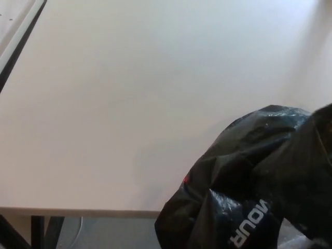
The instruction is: A plastic bag is kept infront of the robot in the middle of the desk and the robot uses both its hands to grab it from the top and lifts it up and then releases it.
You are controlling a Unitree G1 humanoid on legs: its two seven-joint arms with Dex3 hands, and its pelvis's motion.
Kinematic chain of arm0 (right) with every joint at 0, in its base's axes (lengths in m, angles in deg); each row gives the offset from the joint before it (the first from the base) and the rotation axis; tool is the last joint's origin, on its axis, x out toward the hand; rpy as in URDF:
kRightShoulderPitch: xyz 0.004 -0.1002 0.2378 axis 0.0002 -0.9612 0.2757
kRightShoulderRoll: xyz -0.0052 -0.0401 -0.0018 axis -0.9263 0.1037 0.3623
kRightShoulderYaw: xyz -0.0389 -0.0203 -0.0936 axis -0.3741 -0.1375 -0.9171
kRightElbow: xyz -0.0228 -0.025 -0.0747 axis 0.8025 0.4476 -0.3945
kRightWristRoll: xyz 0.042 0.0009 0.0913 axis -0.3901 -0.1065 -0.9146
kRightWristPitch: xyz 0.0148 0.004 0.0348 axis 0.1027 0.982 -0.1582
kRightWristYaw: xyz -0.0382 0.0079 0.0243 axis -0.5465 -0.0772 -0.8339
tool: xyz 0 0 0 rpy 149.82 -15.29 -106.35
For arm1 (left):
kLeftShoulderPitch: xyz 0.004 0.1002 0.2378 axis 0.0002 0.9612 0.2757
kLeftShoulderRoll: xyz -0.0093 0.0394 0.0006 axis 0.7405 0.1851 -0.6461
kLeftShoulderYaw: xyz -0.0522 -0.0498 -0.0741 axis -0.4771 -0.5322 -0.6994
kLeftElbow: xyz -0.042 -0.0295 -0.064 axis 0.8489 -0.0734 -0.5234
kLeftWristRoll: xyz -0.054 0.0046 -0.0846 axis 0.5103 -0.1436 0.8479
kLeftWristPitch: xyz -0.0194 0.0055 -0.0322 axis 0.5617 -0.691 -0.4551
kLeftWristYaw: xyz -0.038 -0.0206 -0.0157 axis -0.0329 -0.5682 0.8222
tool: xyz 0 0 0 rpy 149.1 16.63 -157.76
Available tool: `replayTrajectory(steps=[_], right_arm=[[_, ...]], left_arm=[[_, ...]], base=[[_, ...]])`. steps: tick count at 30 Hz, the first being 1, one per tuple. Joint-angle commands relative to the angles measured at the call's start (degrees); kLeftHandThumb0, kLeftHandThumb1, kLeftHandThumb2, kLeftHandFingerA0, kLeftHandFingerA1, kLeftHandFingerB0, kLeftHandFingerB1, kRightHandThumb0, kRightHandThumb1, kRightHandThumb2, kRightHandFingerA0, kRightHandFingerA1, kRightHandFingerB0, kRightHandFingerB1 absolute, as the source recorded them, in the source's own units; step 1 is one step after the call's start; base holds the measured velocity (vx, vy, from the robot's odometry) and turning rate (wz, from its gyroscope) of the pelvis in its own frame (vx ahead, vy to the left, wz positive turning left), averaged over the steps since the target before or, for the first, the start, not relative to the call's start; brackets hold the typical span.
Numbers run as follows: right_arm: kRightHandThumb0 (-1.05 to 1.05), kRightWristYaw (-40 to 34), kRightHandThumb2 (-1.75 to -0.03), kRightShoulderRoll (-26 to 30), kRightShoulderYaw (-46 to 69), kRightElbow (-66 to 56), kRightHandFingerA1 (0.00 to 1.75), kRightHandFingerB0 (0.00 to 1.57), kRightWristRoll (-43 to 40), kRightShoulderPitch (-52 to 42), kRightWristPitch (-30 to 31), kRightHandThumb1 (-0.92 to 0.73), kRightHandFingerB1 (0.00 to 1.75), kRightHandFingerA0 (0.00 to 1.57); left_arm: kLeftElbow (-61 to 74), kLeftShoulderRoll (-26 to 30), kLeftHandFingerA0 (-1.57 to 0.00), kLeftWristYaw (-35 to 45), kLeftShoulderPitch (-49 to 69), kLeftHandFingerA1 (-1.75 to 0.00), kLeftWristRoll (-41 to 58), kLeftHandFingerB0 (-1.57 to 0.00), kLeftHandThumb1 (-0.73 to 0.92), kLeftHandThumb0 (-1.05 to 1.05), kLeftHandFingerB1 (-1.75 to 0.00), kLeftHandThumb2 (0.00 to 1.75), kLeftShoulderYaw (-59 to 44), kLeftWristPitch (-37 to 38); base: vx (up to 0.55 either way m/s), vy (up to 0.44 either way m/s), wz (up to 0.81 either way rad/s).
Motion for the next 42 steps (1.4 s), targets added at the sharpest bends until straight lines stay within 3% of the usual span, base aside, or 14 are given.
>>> replayTrajectory(steps=[1,5,9,10,15,19,20,26,27,28,33,40,41,42], right_arm=[[-0.93,8.6,-0.95,3.6,7.2,-0.8,0.15,0.0,-2.5,-6.8,-3.8,-0.58,0.06,0.0],[-0.98,11.5,-0.94,2.1,12.4,-0.4,0.07,0.0,-5.4,-9.9,-7.5,-0.6,0.0,0.0],[-0.97,13.2,-0.94,-0.9,17.4,-3.3,0.09,0.0,-10.7,-13.4,-3.6,-0.58,0.03,0.0],[-0.84,15.0,-0.79,-2.4,19.0,-4.5,0.11,0.0,-13.4,-15.6,-1.3,-0.5,0.0,0.0],[-1.01,17.5,-1.01,-8.6,18.2,-3.8,0.16,0.0,-15.0,-18.8,-4.2,-0.63,0.01,0.0],[-1.05,18.5,-1.07,-22.9,11.5,-6.6,0.07,0.0,-16.1,-24.2,-5.1,-0.71,0.01,0.0],[-0.93,17.8,-1.06,-30.5,8.1,-3.7,0.17,0.0,-12.5,-24.5,-13.2,-0.72,0.06,0.0],[-0.79,15.2,-1.0,-51.9,-4.3,10.4,0.24,0.0,-1.3,-27.2,-29.7,-0.7,0.09,0.0],[-0.8,14.5,-0.98,-53.9,-5.9,12.3,0.21,0.0,0.3,-27.9,-30.5,-0.67,0.09,0.0],[-0.8,13.0,-0.99,-55.9,-8.3,14.8,0.24,0.0,3.1,-28.6,-32.0,-0.64,0.12,0.0],[-0.73,4.7,-0.93,-53.0,-13.7,20.1,0.3,0.0,16.7,-29.4,-39.5,-0.66,0.17,0.06],[-0.81,0.9,-1.09,-47.7,-18.7,24.8,0.25,0.0,14.1,-25.7,-22.8,-0.8,0.15,0.01],[-0.76,-6.4,-1.05,-44.9,-21.0,28.5,0.45,0.0,20.7,-24.4,-25.5,-0.73,0.31,0.1],[-0.76,-9.9,-1.05,-43.7,-22.2,30.1,0.45,0.0,23.8,-24.0,-27.3,-0.73,0.31,0.1]], left_arm=[[-4.0,2.2,-0.5,1.4,1.6,-0.5,-2.1,-0.54,0.63,-0.43,-0.41,0.59,-1.1,1.9],[-4.5,1.8,-0.5,1.4,3.5,-0.47,-1.5,-0.51,0.64,-0.45,-0.38,0.6,-1.2,0.5],[-6.5,1.9,-0.51,1.4,4.0,-0.46,-1.1,-0.49,0.64,-0.41,-0.38,0.59,-0.9,2.0],[-7.1,1.8,-0.53,1.5,3.9,-0.44,-1.0,-0.49,0.64,-0.42,-0.37,0.59,-0.7,2.1],[-8.5,1.5,-0.53,0.8,3.6,-0.44,-2.3,-0.47,0.66,-0.42,-0.37,0.59,-0.8,3.9],[-7.7,-0.1,-0.5,1.3,6.8,-0.4,-2.3,-0.46,0.73,-0.53,-0.35,0.63,0.1,4.1],[-10.4,-0.9,-0.44,3.5,8.4,-0.57,1.1,-0.29,0.61,-0.53,-0.48,0.99,3.1,5.6],[-27.9,-1.0,-0.39,8.1,13.2,-0.54,4.4,-0.25,0.65,-0.53,-0.47,1.01,7.7,12.2],[-29.6,-0.9,-0.45,7.9,14.1,-0.36,3.9,-0.38,0.79,-0.52,-0.33,0.66,7.2,11.7],[-33.7,-0.7,-0.45,6.8,14.1,-0.37,3.2,-0.39,0.8,-0.45,-0.34,0.64,5.8,12.4],[-54.0,-1.0,-0.51,4.5,10.6,-0.38,7.5,-0.46,0.81,-0.43,-0.36,0.65,0.2,11.3],[-59.2,2.6,-0.49,8.8,7.3,-0.42,7.7,-0.37,0.89,-0.54,-0.36,0.67,1.1,1.0],[-62.1,3.1,-0.5,10.7,5.2,-0.45,8.9,-0.35,0.86,-0.52,-0.36,0.67,0.7,-0.8],[-63.4,3.3,-0.5,11.6,4.3,-0.45,9.6,-0.35,0.86,-0.52,-0.36,0.67,0.5,-1.2]], base=[[0.0,0.0,0.0],[0.0,0.0,0.0],[0.0,0.0,0.0],[0.0,0.0,0.0],[0.0,0.0,0.0],[0.0,0.0,0.0],[0.0,0.0,0.0],[0.0,0.0,0.0],[0.0,0.0,0.0],[0.0,0.0,0.0],[0.0,0.0,0.0],[0.0,0.0,0.0],[0.0,0.0,0.0],[0.0,0.0,0.0]])
